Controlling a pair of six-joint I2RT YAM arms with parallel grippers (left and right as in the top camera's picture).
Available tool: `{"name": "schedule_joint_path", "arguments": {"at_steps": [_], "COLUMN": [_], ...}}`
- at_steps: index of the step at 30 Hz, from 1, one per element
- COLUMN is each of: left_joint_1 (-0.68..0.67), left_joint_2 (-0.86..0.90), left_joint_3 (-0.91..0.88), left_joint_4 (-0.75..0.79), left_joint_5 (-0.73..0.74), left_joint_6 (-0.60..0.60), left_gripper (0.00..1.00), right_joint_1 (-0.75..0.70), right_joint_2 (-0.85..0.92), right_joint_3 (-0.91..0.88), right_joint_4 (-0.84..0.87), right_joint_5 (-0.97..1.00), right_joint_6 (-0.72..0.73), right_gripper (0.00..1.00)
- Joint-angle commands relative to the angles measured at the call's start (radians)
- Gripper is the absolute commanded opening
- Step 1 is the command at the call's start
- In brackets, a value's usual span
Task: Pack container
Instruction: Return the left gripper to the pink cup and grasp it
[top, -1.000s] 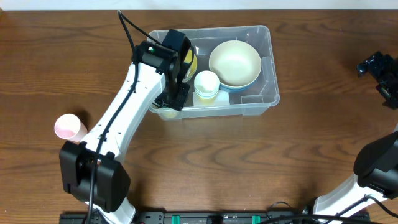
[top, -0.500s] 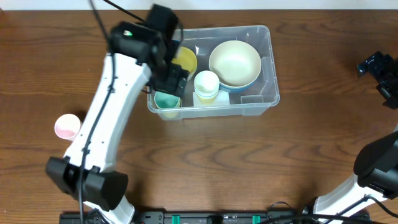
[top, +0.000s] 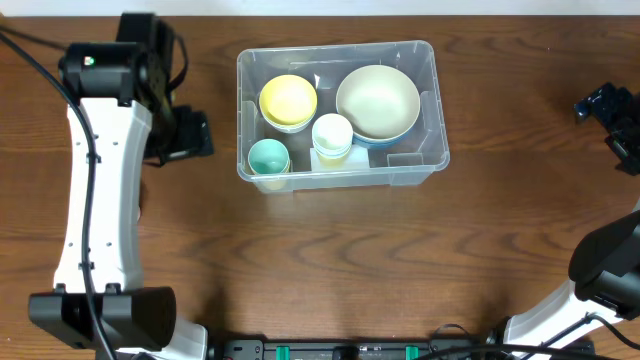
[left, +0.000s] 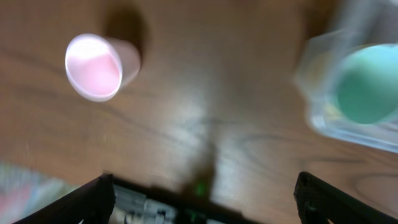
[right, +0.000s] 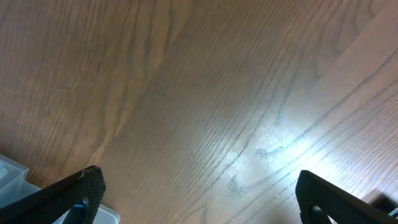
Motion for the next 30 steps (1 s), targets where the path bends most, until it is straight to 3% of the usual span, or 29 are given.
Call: {"name": "schedule_joint_path", "arguments": {"at_steps": [1,8,16,22,30], "left_joint_1": [0.060,0.193,0.290,0.338,0.405], "left_joint_2": [-0.003,-0.074,-0.085,-0.069,-0.005], "left_joint_3": [-0.099,-0.371,-0.540,-0.622,-0.629], "left_joint_4": [0.035,0.246,0.500,0.649,0.719], "left_joint_5": [-0.018,0.031,0.056,0.053,0.050], "left_joint_6": [-0.035,-0.035,-0.035,-0.036,-0.059], "left_gripper": [0.92,0.92,0.93,0.93,0.93], "right_joint_1": [0.001,0.001,0.001,0.001,0.001], "right_joint_2": [-0.005,-0.005,-0.005,-0.005,-0.005], "right_joint_3": [-0.003,-0.003,-0.003,-0.003,-0.003], "right_joint_4": [0.001,0.001,0.000,0.001,0.001], "right_joint_5": [0.007,0.007,0.007,0.007,0.007], "right_joint_6": [0.016,0.016,0.016,0.016,0.016], "right_gripper": [0.99,0.99,0.99,0.99,0.99]}}
